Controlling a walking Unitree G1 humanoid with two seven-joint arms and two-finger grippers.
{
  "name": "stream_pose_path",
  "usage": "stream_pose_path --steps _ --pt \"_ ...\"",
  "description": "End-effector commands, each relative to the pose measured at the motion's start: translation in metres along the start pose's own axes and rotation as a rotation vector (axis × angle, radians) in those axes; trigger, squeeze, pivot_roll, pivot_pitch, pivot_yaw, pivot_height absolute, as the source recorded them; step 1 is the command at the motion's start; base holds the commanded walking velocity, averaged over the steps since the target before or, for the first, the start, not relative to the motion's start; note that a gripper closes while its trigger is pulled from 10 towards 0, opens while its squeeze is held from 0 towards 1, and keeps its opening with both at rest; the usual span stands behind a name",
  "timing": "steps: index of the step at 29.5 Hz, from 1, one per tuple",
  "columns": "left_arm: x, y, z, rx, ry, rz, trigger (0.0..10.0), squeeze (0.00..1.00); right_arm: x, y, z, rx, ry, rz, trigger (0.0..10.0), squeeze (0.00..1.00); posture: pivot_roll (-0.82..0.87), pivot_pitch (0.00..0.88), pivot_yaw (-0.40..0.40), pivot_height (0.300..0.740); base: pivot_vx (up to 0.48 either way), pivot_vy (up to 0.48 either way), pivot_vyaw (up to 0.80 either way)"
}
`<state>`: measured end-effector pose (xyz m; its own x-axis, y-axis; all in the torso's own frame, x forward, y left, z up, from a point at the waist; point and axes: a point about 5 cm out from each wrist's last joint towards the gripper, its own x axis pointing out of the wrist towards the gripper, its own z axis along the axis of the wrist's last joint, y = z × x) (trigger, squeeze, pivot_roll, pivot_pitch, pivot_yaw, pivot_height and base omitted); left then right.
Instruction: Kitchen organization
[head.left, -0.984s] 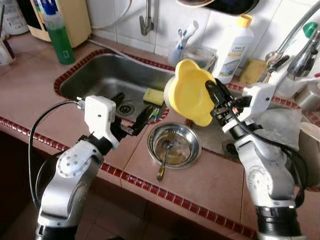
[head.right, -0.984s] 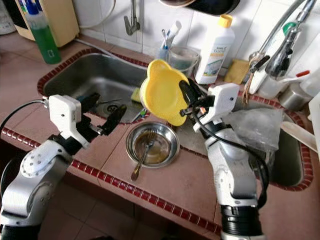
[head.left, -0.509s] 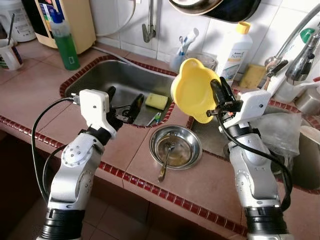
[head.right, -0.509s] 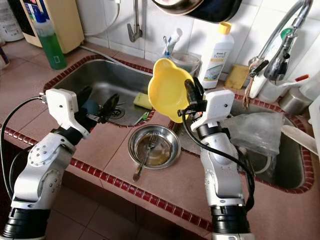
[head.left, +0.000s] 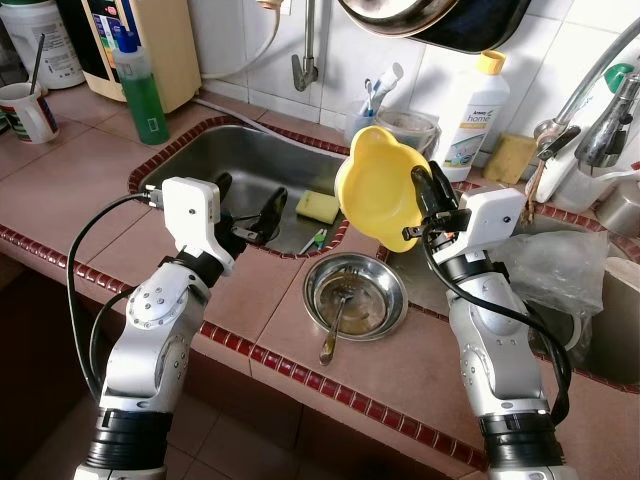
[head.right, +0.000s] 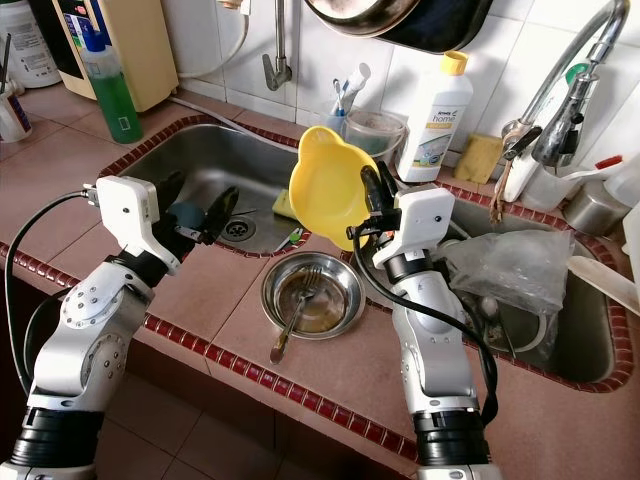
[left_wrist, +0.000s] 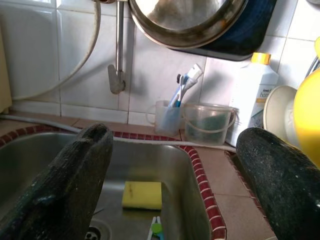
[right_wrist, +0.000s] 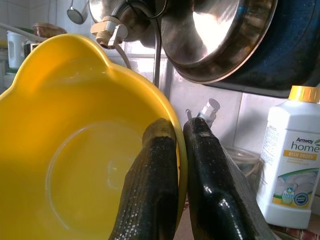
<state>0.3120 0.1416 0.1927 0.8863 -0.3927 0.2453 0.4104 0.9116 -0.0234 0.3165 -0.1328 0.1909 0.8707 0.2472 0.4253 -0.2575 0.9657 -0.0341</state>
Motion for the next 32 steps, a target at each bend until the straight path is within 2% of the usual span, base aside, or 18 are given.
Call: stream_pose_path --steps 1,7,32 --pt "0.0009 0.0005 -0.0016 0.003 0.012 0.006 10.0 0.0 0.0029 -0.0015 0.0044 -0.007 -0.024 -0.008 10.0 0.0 0.01 0.001 -0.036 0.74 0.0 0.0 0.0" --pt "0.0004 -0.0013 -0.0037 0.004 0.024 -0.004 10.0 0.0 0.0021 -0.0003 0.0031 -0.006 -0.021 -0.004 10.0 0.0 0.01 0.001 -0.035 0.74 0.0 0.0 0.0" --pt "-0.0007 -0.0046 -0.0045 0.013 0.043 -0.023 10.0 0.0 -0.0024 0.001 0.0012 -0.005 -0.012 -0.008 10.0 0.0 0.01 0.018 -0.025 0.74 0.0 0.344 0.0"
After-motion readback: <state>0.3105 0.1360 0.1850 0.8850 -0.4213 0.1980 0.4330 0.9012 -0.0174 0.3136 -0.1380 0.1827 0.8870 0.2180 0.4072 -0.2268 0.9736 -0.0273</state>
